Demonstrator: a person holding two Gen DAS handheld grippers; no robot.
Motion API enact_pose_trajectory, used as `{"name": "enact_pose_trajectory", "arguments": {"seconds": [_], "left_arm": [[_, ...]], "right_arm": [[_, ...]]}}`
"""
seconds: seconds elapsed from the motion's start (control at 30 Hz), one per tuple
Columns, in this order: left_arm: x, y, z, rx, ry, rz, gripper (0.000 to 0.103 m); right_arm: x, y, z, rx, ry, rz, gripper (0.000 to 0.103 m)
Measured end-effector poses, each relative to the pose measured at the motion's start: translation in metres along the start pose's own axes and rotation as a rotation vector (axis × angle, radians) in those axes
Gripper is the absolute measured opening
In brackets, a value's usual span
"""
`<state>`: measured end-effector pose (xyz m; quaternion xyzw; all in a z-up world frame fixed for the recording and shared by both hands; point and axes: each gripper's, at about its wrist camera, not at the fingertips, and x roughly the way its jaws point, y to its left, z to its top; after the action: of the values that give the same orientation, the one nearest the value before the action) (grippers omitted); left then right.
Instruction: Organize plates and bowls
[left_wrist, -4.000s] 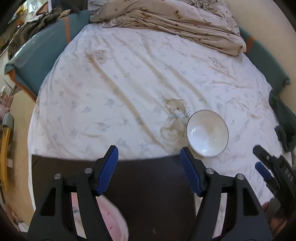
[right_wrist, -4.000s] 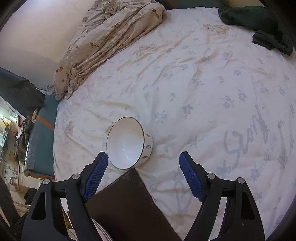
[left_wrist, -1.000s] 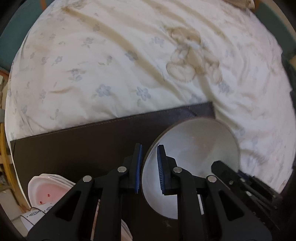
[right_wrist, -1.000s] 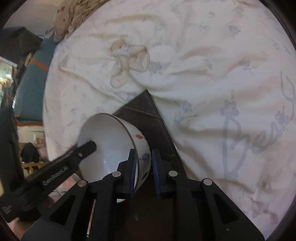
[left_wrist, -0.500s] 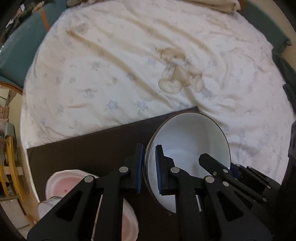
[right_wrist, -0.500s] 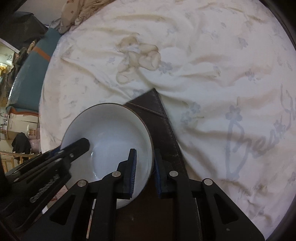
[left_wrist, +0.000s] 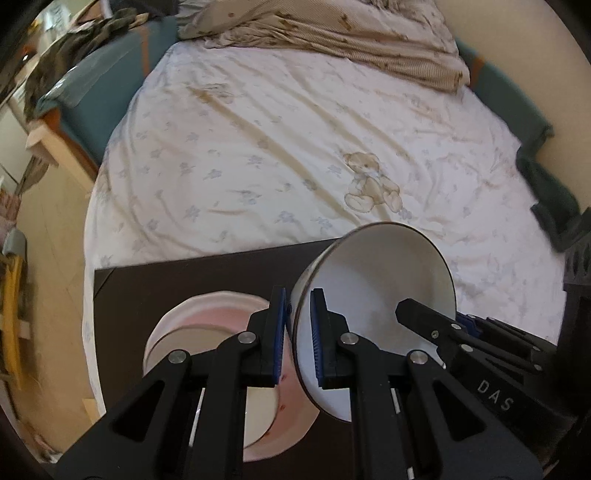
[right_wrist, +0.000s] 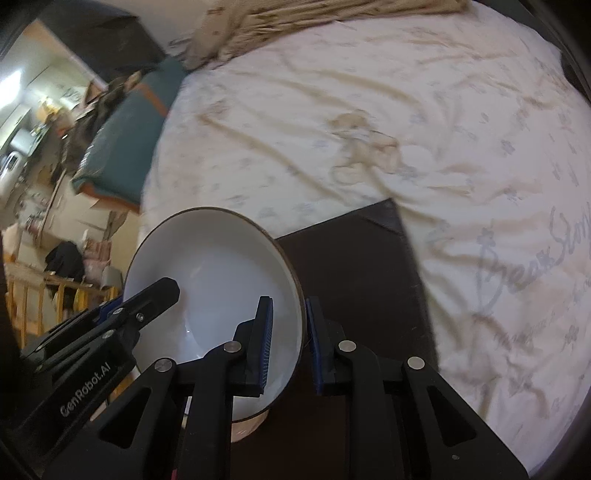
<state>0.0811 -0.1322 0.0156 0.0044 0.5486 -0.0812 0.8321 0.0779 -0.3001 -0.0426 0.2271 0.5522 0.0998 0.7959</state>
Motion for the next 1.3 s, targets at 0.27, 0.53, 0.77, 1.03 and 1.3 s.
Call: {"name": "enact_pose_trajectory", "arguments": {"seconds": [0.27, 0.53, 0.77, 1.03, 1.3], "left_arm": [[-0.045, 0.059, -0.026, -0.080, -0.078, -0.023, 0.010], [-0.043, 0.104, -0.048, -0.130, -0.061, -0.040, 0.010], [-0.022, 0.124, -0.060, -0.153, -0.018, -0.058, 0.010], [-0.008, 0.125, -0.063, -0.130, -0.018, -0.057, 0.010], [0.007, 0.131, -0.060, -0.164, 0.026, -0.089, 0.011]], "right_arm": [[-0.011, 0.061, -0.031, -0.103, -0.008, 0.061, 0.022], [0.002, 0.103, -0.048, -0.160, 0.045, 0.099, 0.022], [0.021, 0.119, -0.058, -0.191, 0.088, 0.076, 0.022], [0.042, 0.116, -0.065, -0.181, 0.127, 0.040, 0.021], [0.051, 0.105, -0.060, -0.118, 0.146, 0.038, 0.021]]}}
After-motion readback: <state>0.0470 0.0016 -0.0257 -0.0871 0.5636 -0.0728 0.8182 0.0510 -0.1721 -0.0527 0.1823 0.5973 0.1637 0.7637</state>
